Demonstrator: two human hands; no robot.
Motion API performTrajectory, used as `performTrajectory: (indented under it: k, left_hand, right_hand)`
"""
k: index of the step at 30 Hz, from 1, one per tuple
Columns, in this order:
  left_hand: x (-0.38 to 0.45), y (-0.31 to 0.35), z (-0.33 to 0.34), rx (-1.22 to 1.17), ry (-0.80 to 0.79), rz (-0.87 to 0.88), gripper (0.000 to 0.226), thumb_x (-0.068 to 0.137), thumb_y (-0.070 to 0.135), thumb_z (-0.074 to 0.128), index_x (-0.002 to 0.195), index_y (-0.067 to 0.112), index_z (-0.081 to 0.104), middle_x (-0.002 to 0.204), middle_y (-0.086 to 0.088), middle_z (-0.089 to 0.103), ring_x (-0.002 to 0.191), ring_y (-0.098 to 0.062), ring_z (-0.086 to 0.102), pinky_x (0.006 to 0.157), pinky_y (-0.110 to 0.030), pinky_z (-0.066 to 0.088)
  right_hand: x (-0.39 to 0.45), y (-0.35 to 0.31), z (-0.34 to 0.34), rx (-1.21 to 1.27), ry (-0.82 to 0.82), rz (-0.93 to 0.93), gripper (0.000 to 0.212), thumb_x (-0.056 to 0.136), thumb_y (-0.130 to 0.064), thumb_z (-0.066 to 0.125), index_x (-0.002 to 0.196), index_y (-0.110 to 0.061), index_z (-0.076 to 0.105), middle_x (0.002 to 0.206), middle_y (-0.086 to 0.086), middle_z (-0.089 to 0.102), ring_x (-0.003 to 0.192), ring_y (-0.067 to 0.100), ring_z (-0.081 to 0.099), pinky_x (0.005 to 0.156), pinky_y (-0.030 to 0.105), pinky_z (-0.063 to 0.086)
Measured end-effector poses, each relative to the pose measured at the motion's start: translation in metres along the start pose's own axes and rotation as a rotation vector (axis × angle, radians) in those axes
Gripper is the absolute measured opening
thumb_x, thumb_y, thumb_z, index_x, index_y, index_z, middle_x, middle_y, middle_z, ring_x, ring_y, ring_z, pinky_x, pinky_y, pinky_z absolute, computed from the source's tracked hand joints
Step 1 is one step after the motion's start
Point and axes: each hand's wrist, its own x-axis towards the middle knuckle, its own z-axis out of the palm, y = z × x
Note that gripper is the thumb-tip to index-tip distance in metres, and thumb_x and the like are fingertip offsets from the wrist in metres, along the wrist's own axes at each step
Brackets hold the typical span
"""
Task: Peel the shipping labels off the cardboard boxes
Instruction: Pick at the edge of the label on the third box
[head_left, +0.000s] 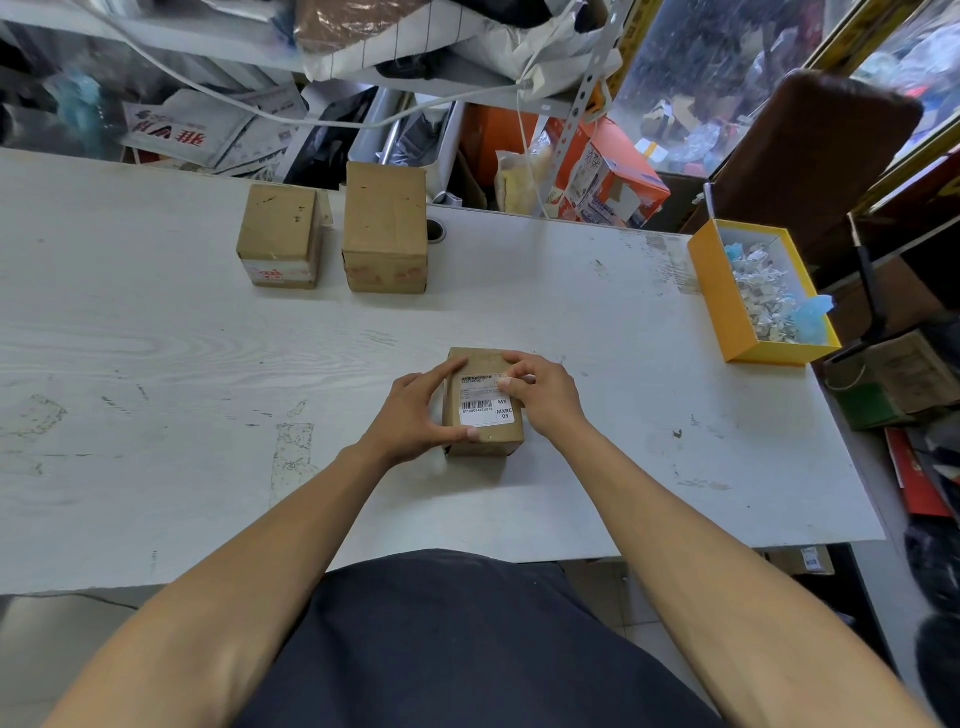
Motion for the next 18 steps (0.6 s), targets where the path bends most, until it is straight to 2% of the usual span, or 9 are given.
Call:
performTrajectory:
  k: [5, 9, 14, 18]
  left_hand:
    - [-0.0001, 0.001, 0.0005, 0.001, -0.003, 0.0, 0.103, 0.063, 0.06, 0.082, 0.15, 0.047, 0.029, 0.134, 0.021, 0.04, 0.135, -0.02, 0.029, 0.104, -0.031, 0.029]
    - [0.0006, -0.0003, 0.0013, 0.008, -0.01, -0.009, 0.104, 0.062, 0.064, 0.081, 0.15, 0.047, 0.028, 0.141, 0.015, 0.042, 0.136, -0.021, 0.028, 0.107, -0.036, 0.031]
    - [-0.0005, 0.0015, 0.0005, 0.0, -0.014, -0.014, 0.106, 0.057, 0.072, 0.074, 0.149, 0.049, 0.028, 0.138, 0.018, 0.04, 0.136, -0.02, 0.029, 0.104, -0.032, 0.029]
    - [-0.0006, 0.0026, 0.0005, 0.006, -0.016, -0.016, 0.107, 0.056, 0.074, 0.073, 0.149, 0.049, 0.028, 0.137, 0.018, 0.04, 0.136, -0.02, 0.028, 0.103, -0.031, 0.029]
  right_hand:
    - [0.0009, 0.0011, 0.0, -0.008, -0.003, -0.003, 0.017, 0.087, -0.011, 0.067, 0.071, -0.017, 0.064, 0.13, -0.008, 0.061, 0.103, 0.019, 0.063, 0.09, 0.043, 0.054]
    - [0.0007, 0.0006, -0.0004, -0.011, -0.008, -0.007, 0.02, 0.087, -0.01, 0.066, 0.069, -0.017, 0.064, 0.13, -0.007, 0.061, 0.103, 0.019, 0.063, 0.09, 0.044, 0.054]
    - [-0.0005, -0.0009, -0.0009, -0.008, -0.01, -0.014, 0.016, 0.089, -0.01, 0.065, 0.073, -0.013, 0.064, 0.132, -0.007, 0.06, 0.102, 0.018, 0.062, 0.088, 0.039, 0.055]
    - [0.0013, 0.0019, -0.0004, 0.009, -0.013, -0.007, 0.017, 0.088, -0.01, 0.066, 0.072, -0.013, 0.065, 0.131, -0.007, 0.06, 0.103, 0.02, 0.063, 0.089, 0.042, 0.055]
